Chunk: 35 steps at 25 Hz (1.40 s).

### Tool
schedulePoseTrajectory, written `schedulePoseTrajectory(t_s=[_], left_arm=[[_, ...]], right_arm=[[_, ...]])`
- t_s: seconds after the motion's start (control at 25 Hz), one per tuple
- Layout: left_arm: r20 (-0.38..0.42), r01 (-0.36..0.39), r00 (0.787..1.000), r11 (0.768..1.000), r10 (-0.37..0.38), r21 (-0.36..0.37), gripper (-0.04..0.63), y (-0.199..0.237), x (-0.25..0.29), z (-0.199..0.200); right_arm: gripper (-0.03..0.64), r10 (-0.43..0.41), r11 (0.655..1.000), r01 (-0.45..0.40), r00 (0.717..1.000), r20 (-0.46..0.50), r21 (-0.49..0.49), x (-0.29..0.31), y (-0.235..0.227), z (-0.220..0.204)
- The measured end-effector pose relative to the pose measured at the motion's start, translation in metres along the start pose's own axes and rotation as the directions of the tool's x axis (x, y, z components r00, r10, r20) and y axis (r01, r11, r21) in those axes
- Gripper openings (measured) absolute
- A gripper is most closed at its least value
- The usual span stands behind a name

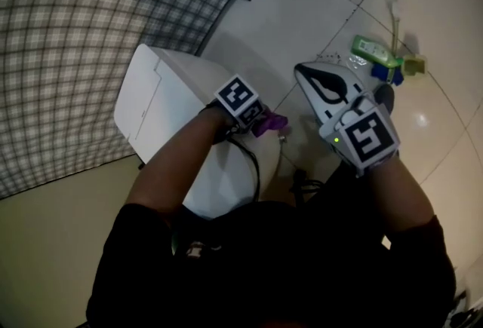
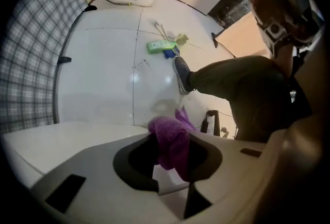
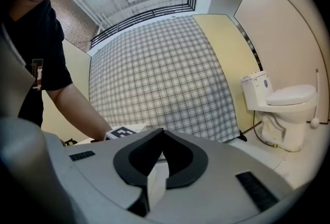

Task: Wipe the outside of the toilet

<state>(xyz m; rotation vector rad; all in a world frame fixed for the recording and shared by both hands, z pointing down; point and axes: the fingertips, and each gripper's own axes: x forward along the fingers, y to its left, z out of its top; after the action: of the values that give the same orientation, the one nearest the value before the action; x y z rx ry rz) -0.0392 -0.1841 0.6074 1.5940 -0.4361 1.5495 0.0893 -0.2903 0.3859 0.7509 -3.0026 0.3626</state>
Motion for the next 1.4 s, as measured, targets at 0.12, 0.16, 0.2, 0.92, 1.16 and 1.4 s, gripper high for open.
schedulePoseTrajectory(t_s=[0.12,0.16,0.2,0.92,1.16,1.4], left_arm=[[0.02,-0.009,1.0,1.0,0.01,-0.029,0.092,-0.01,-0.004,-0.008],[0.023,-0.023,0.999,0.999,0.024,-0.027,0.092,-0.012,-0.007,-0.009],[0.025,-0.052,0.998,0.999,0.052,-0.012,0.092,-0.013,-0.013,-0.009],[-0.155,-0.581,0.788,0.803,0.596,0.134,0.094,0.107,-0.147,-0.043],[-0.343,-0.477,0.754,0.826,0.56,0.301,0.094,0.139,-0.09,-0.045],[-0.517,-0.327,0.707,0.871,0.483,0.367,0.094,0.154,-0.006,-0.05]], right_arm=[[-0.009,0.004,1.0,-0.004,1.0,-0.012,-0.013,-0.004,0.006,-0.005],[-0.009,0.004,1.0,-0.005,1.0,-0.015,-0.018,-0.006,0.009,-0.006],[-0.009,0.005,1.0,-0.005,1.0,-0.015,-0.024,-0.007,0.011,-0.007],[-0.009,-0.006,0.999,0.003,0.998,-0.058,-0.04,-0.043,0.015,-0.025],[-0.009,-0.022,1.0,0.021,0.997,-0.074,-0.019,-0.038,0.019,-0.034],[-0.009,-0.002,1.0,0.004,0.995,-0.103,0.021,-0.031,0.003,-0.044]])
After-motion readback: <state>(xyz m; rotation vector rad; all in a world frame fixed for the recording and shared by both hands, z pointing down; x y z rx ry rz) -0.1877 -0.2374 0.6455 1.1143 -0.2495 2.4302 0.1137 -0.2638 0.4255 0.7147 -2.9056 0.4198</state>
